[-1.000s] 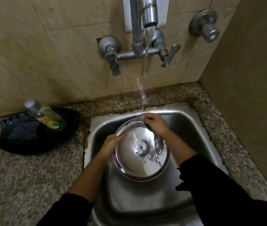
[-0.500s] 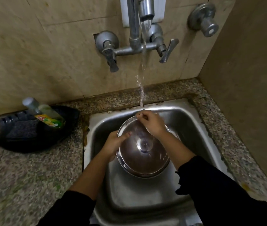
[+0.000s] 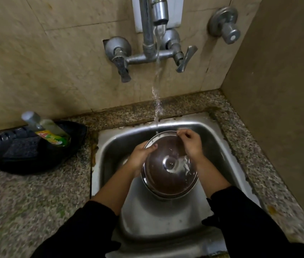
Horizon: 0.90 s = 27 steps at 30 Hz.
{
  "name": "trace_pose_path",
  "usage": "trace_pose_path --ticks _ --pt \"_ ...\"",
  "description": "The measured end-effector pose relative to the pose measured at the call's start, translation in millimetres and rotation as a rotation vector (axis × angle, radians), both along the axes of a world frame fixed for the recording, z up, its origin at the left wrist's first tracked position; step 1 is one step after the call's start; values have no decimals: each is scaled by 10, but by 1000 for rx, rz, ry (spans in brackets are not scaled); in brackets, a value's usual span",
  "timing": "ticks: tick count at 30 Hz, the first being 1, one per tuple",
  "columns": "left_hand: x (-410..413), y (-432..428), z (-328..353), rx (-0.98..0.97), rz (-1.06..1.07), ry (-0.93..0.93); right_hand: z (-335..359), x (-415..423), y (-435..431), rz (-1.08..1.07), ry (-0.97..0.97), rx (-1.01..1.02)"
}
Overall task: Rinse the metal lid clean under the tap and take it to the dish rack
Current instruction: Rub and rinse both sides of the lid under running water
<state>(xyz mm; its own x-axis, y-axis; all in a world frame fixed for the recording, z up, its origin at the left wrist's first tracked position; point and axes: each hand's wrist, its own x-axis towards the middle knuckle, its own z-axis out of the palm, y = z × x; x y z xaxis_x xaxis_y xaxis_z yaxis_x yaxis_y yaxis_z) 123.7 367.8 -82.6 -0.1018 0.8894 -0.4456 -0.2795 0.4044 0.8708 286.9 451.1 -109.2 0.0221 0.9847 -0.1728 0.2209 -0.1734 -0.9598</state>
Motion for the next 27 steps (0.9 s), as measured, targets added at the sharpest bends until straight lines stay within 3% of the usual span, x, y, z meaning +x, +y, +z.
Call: trace_pose_path --ticks 4,10,12,13,16,18,20,24,27 --pt "73 -71 -210 -55 162 -21 -156 -98 -203 195 -637 308" --pt "-35 -111 -269 -93 396 16 -341 -389 -952 855 -854 676" --pt "-224 -199 -318 -112 443 94 -441 -143 -1007 1014 -895 657" --pt "-311 -266 -352 -114 454 129 -494 4 -984 977 -942 610" --pt "-373 -437 -368 -102 452 154 -567 275 -809 570 -1129 448" --pt "-255 -483 -369 -119 420 131 -459 165 -682 412 -1153 388" --pt "-101 -503 -342 -143 395 113 -322 -127 -627 399 -1102 418" --pt "15 -454 -279 -117 414 44 -191 -537 -900 741 -892 553" --pt "-92 -463 -228 -92 481 17 -339 -241 -1137 1042 -911 769"
